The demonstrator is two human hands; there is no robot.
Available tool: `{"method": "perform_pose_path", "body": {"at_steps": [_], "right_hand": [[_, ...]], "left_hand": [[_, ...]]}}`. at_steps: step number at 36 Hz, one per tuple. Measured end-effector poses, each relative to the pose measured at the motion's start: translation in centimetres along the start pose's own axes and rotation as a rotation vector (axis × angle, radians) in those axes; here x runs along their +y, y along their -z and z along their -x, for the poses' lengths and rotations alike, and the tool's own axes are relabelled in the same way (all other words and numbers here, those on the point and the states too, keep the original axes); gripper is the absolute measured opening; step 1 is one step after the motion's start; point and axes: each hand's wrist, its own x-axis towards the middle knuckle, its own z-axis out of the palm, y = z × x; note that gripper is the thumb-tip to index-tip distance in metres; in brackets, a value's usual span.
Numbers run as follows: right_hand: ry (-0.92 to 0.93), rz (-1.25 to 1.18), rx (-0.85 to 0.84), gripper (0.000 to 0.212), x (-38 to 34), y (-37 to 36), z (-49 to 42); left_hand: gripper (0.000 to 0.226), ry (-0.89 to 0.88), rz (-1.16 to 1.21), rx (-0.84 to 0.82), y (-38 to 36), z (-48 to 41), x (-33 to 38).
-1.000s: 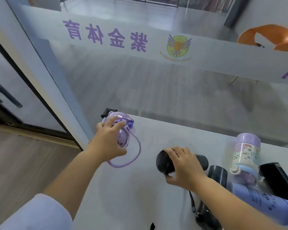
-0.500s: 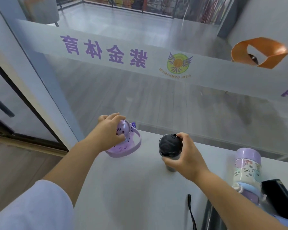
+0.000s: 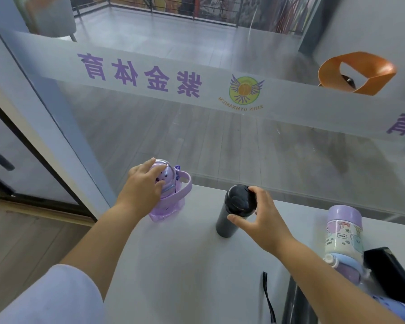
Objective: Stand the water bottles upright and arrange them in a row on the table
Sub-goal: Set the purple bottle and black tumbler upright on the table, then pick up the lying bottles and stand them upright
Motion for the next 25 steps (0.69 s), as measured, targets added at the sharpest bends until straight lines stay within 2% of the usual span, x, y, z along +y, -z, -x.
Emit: {"method": "perform_pose_path", "body": {"at_steps": [5,9,15,21,25], "right_hand": [[0.044,0.077,0.029,0.069,-0.5,0.5,0.0],[0.099,0.123,0.092,0.053,-0.8,1.3,0.1],[0.124,0.142,0.156,0.035,0.0,3.1,1.6],[0.039,0.085,0.078,0.029,2.2,4.3,4.9],[-0.079,0.024,0.004,0.027,4.4,4.9,7.5]], "left_hand": [[0.031,0.035,0.001,-0.015,0.5,0.2,0.5],[0.023,-0.01,-0.003,0.036,1.2,1.4,1.3],[0.022,-0.04,0.029,0.14,1.8,4.9,4.1],[0.022,-0.038,0.149,0.035,-0.3,9.9,6.9],[0.02,-0.027,0.153,-0.137,-3.8,13.0,8.6]]}}
